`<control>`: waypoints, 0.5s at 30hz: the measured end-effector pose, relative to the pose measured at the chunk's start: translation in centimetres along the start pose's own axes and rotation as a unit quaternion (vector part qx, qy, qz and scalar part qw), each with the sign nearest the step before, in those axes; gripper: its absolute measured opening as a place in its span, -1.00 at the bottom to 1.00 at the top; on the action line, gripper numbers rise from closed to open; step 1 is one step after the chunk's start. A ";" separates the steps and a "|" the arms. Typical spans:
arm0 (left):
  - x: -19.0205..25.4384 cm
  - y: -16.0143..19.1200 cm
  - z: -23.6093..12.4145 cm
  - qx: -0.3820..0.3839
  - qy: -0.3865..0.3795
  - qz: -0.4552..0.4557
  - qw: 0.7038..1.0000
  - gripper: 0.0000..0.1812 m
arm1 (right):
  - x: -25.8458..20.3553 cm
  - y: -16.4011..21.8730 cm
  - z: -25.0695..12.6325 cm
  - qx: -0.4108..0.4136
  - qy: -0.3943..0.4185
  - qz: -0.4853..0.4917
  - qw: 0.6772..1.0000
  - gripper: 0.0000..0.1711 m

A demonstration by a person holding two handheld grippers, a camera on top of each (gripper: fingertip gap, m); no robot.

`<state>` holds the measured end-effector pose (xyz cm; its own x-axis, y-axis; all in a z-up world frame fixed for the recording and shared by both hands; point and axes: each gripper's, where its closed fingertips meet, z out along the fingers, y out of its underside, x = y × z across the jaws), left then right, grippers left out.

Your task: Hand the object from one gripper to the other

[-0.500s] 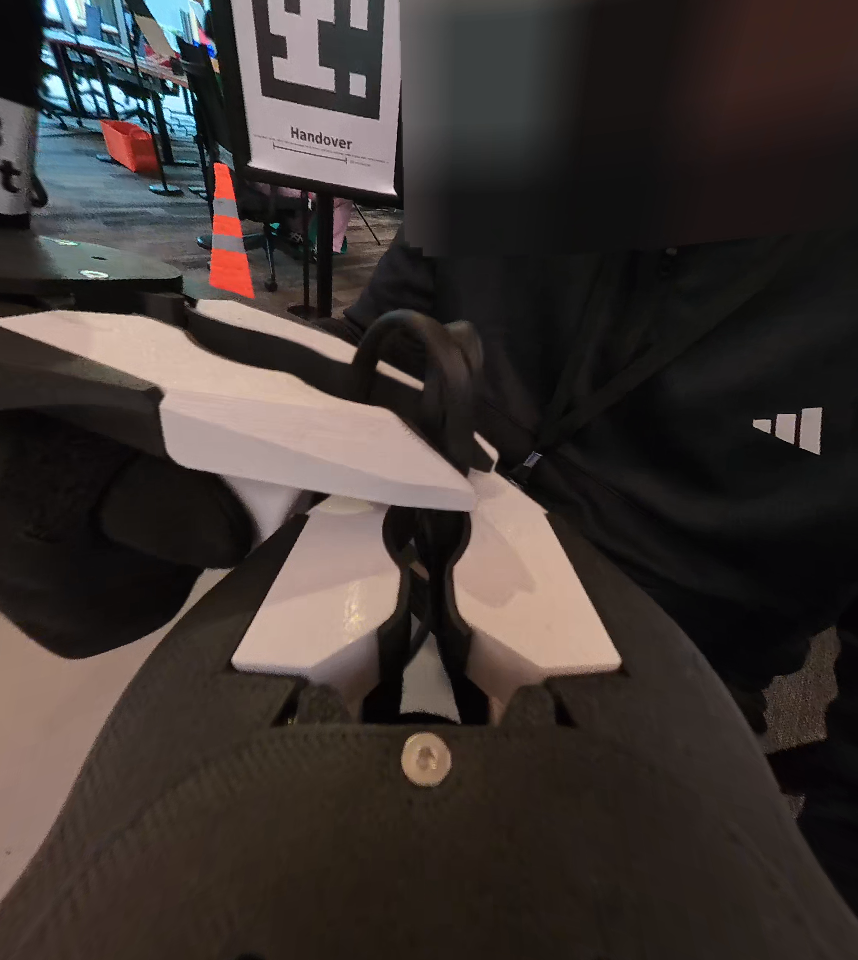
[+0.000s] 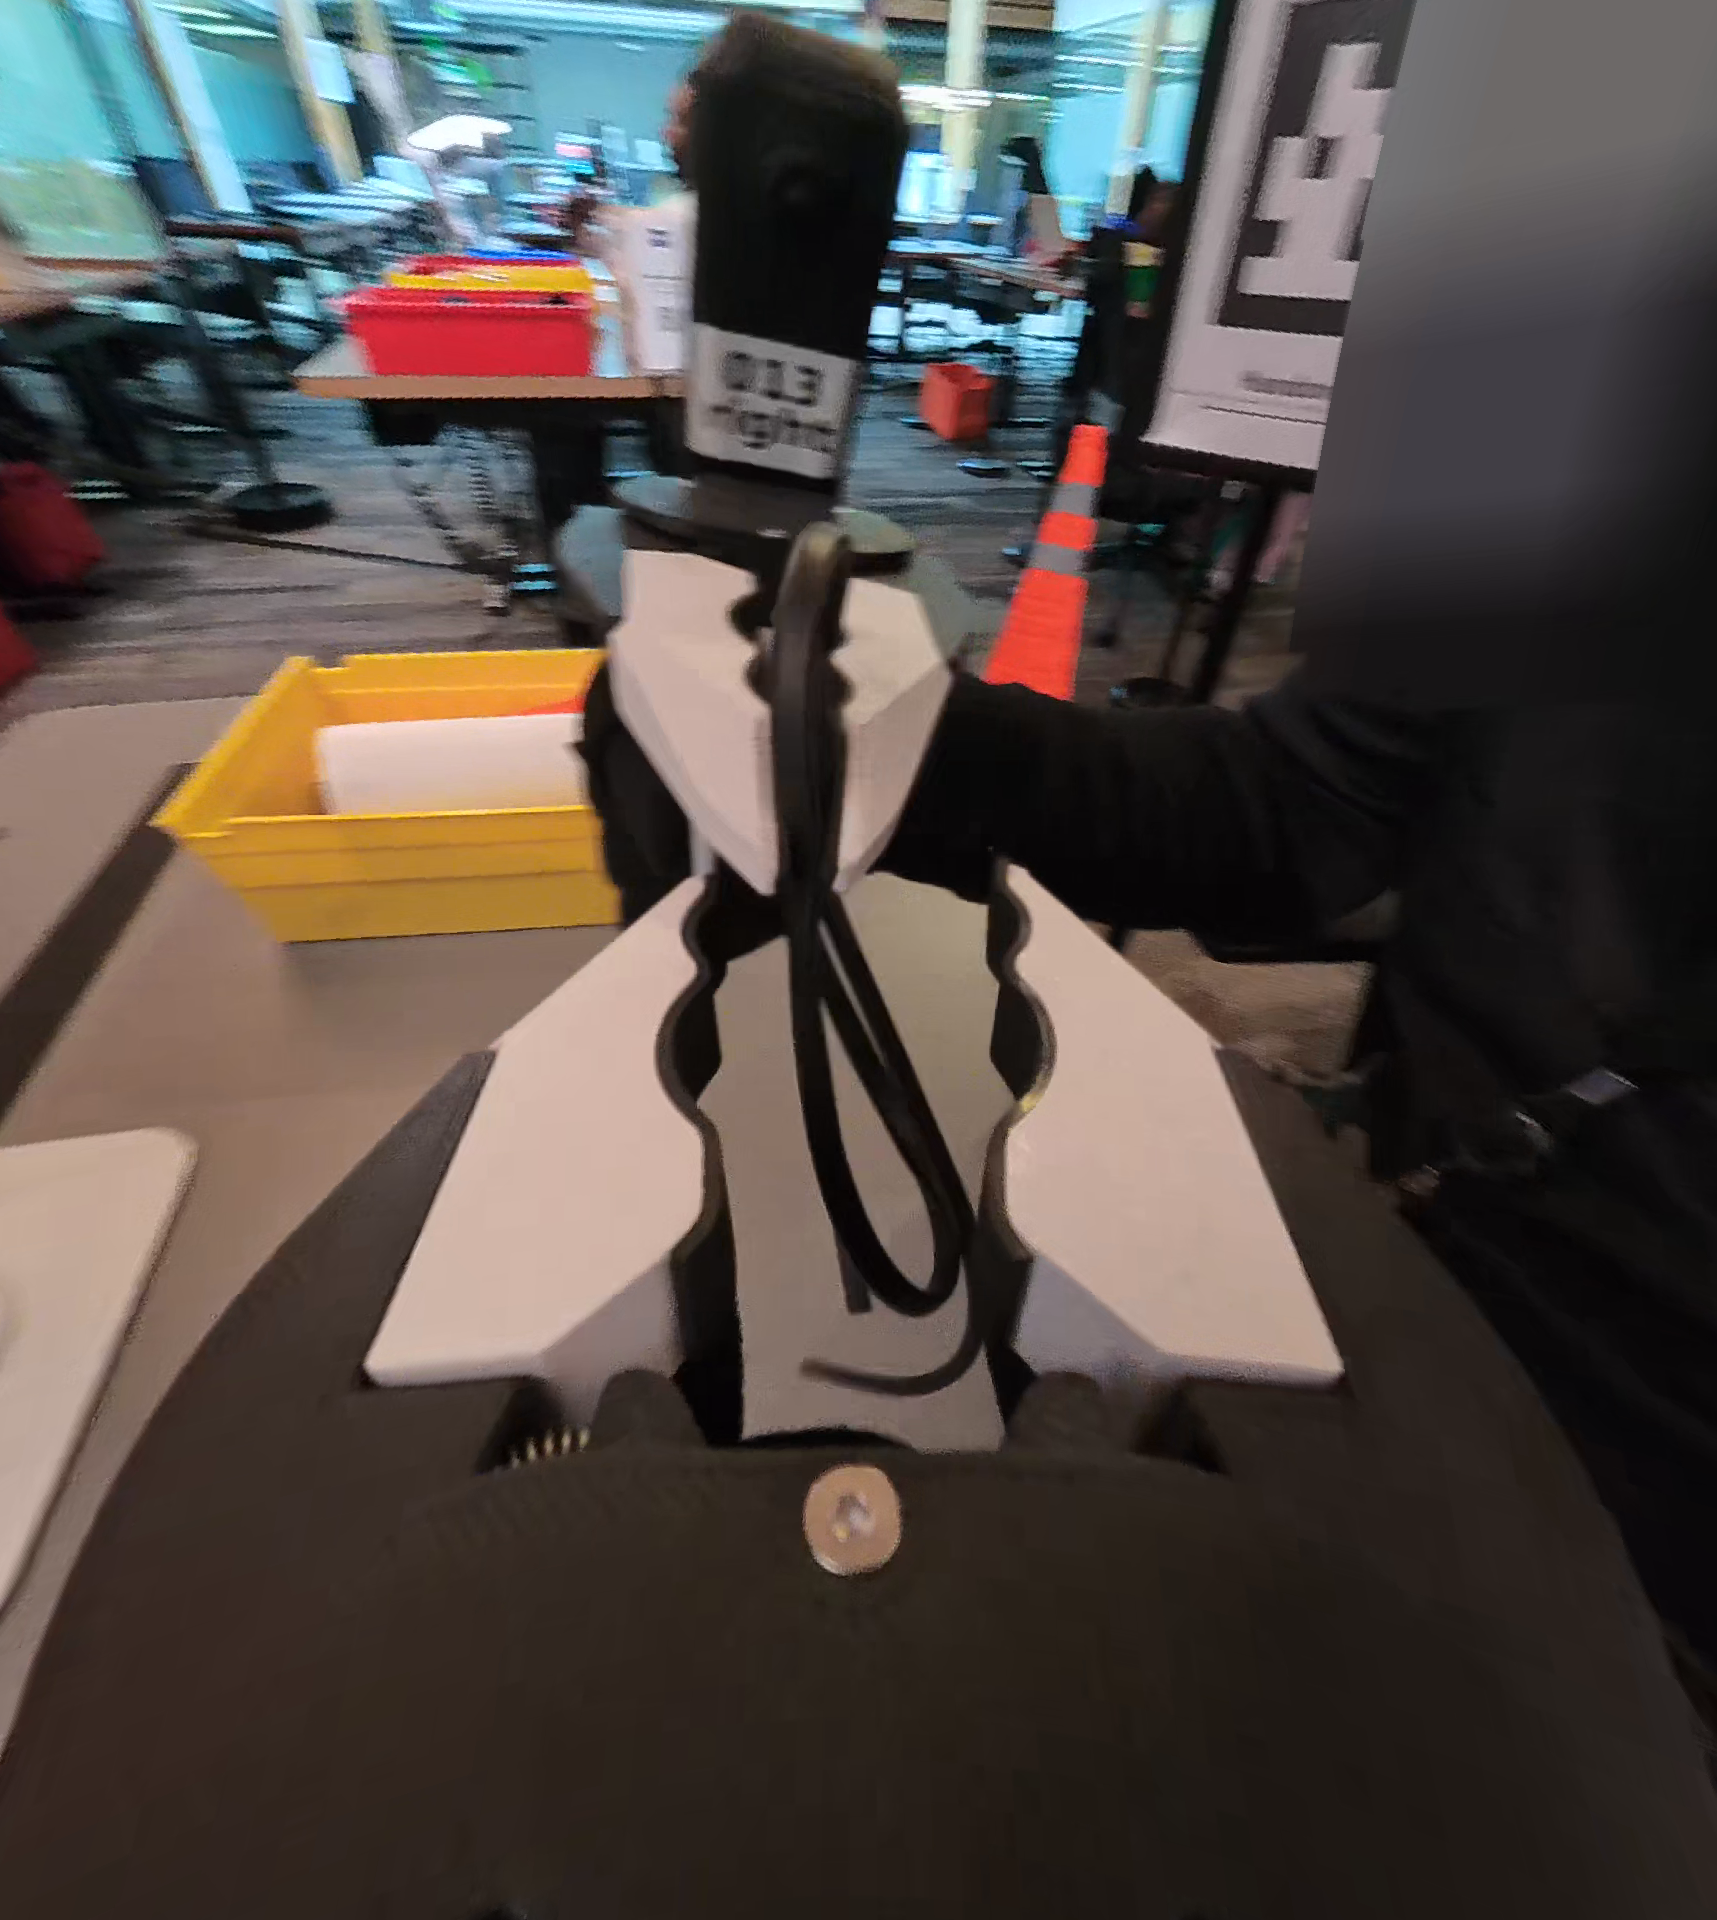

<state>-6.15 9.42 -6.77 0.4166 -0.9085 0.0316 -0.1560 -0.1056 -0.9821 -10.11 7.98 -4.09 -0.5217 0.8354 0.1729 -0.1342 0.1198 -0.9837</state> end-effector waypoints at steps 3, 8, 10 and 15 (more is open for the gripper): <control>-3.0 -0.4 -0.8 0.005 -0.096 0.010 0.995 -0.32 | 2.5 0.3 -0.5 -0.011 0.073 0.005 0.997 -0.97; -5.6 1.6 0.2 -0.080 -0.210 0.067 0.972 0.04 | 6.0 0.2 -1.7 -0.010 0.185 0.020 0.983 -0.96; -6.7 2.9 0.9 -0.129 -0.260 0.101 0.952 0.19 | 6.9 0.2 -2.2 -0.011 0.221 0.019 0.975 -0.96; -9.2 5.2 2.2 -0.184 -0.360 0.138 0.904 0.45 | 8.1 -0.1 -2.9 0.006 0.273 0.037 0.961 -0.97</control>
<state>-8.82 18.08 -12.54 0.7713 -0.4358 -0.4640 -0.5745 -0.1629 -0.8021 -11.92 16.27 -2.77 -0.0103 0.9988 0.0478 -0.1248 0.0462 -0.9911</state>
